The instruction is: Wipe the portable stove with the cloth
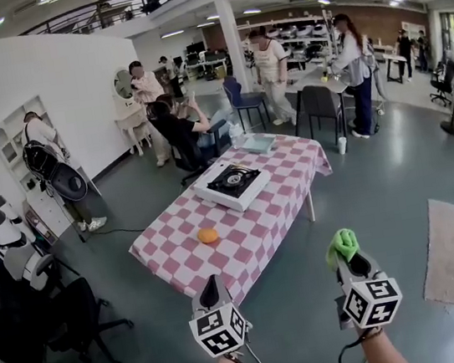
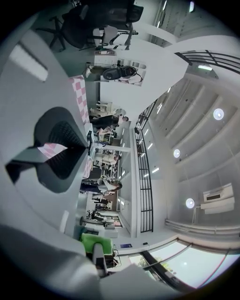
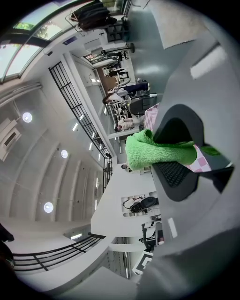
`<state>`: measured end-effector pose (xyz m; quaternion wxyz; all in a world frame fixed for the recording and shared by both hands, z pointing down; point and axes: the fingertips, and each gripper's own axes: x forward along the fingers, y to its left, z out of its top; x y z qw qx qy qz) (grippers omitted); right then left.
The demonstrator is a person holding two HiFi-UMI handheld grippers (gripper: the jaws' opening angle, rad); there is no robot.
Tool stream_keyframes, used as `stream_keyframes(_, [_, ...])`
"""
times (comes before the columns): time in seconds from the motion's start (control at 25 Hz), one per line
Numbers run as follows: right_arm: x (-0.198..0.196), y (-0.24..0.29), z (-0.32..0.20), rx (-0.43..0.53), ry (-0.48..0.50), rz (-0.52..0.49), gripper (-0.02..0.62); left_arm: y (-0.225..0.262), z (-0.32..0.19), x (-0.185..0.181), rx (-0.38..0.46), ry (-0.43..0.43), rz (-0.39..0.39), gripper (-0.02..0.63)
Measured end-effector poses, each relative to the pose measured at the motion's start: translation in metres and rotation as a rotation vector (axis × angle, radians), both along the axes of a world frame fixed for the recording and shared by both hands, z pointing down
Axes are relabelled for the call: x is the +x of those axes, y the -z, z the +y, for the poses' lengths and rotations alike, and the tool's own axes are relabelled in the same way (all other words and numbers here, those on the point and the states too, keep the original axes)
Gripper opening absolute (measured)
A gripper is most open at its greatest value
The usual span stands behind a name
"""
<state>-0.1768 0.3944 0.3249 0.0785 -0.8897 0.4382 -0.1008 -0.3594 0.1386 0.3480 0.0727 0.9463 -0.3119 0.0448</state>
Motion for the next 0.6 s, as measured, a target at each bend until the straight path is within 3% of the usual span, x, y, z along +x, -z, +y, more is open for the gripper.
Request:
stream_keyframes(0.32, [0.048,-0.019,-0.003,0.007,-0.031,-0.037,0.091,-0.012,-0.016,0.046,0.004,-0.010,-0.041,0.001])
stream_keyframes(0.6, [0.119,-0.010,-0.053,0.007,0.006,0.013,0.091,-0.015,-0.070,0.120,-0.026,0.022,0.010,0.000])
